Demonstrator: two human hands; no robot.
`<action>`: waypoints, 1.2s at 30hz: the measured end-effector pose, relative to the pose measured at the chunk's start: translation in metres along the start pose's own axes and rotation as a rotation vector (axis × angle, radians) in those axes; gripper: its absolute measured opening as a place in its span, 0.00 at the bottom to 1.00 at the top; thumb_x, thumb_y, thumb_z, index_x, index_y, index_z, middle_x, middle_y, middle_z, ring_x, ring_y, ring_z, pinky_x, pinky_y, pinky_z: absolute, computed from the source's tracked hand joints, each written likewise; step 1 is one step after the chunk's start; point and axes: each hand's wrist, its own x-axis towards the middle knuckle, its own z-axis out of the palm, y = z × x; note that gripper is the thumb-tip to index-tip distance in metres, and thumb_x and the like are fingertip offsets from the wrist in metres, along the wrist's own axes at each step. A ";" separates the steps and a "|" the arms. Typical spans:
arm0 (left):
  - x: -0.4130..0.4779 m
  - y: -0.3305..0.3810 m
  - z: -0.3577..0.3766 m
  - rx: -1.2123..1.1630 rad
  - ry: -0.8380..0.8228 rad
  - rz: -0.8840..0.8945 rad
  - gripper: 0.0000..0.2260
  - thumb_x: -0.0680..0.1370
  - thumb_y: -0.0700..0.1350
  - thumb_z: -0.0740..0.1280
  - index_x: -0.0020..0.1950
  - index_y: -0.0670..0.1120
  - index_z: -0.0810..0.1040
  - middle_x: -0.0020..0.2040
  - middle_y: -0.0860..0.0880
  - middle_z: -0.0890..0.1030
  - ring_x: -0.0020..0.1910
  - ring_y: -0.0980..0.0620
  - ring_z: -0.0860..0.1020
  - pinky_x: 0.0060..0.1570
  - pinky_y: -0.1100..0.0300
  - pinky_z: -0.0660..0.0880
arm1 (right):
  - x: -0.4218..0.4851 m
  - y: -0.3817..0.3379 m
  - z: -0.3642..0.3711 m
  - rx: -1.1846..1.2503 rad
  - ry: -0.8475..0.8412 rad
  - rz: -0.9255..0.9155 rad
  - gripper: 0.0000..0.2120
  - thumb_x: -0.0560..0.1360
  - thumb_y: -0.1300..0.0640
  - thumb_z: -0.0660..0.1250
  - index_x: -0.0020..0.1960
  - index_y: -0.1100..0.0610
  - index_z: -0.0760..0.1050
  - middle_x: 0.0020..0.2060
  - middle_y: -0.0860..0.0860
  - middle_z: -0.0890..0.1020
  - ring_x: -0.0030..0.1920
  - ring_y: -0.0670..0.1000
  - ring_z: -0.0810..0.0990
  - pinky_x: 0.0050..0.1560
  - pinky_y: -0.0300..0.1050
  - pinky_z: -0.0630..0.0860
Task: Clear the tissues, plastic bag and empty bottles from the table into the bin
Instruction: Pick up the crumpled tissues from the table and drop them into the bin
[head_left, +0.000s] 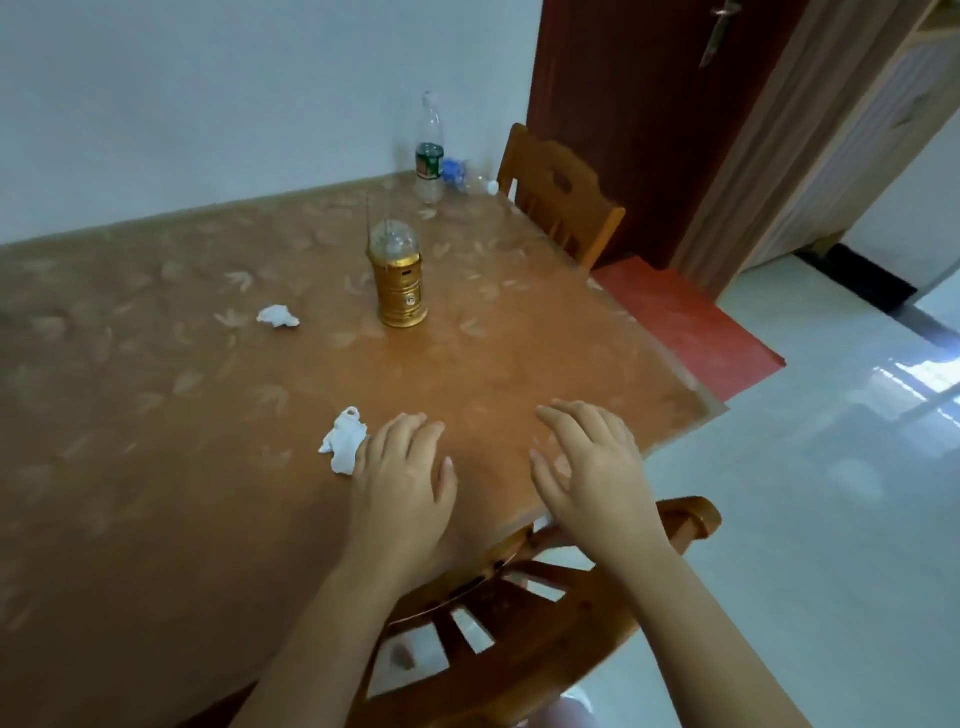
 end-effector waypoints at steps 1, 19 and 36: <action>0.004 -0.005 0.006 0.016 0.013 -0.026 0.12 0.71 0.40 0.67 0.54 0.41 0.79 0.55 0.42 0.80 0.57 0.42 0.76 0.57 0.47 0.70 | 0.011 0.003 0.004 0.009 -0.010 -0.022 0.17 0.72 0.54 0.65 0.59 0.57 0.75 0.55 0.55 0.79 0.58 0.59 0.75 0.59 0.62 0.71; 0.029 -0.088 0.073 0.243 0.141 -0.604 0.19 0.71 0.50 0.59 0.54 0.40 0.75 0.51 0.39 0.80 0.48 0.39 0.79 0.48 0.47 0.75 | 0.165 -0.006 0.132 0.174 -0.409 -0.592 0.19 0.67 0.54 0.63 0.56 0.59 0.76 0.49 0.56 0.80 0.51 0.61 0.78 0.55 0.60 0.72; 0.034 -0.149 0.133 0.062 0.087 -0.674 0.14 0.64 0.38 0.76 0.47 0.43 0.79 0.43 0.43 0.79 0.39 0.43 0.77 0.36 0.52 0.77 | 0.179 -0.031 0.225 0.146 -0.577 -0.589 0.18 0.72 0.56 0.66 0.61 0.60 0.73 0.56 0.57 0.77 0.56 0.60 0.73 0.60 0.56 0.66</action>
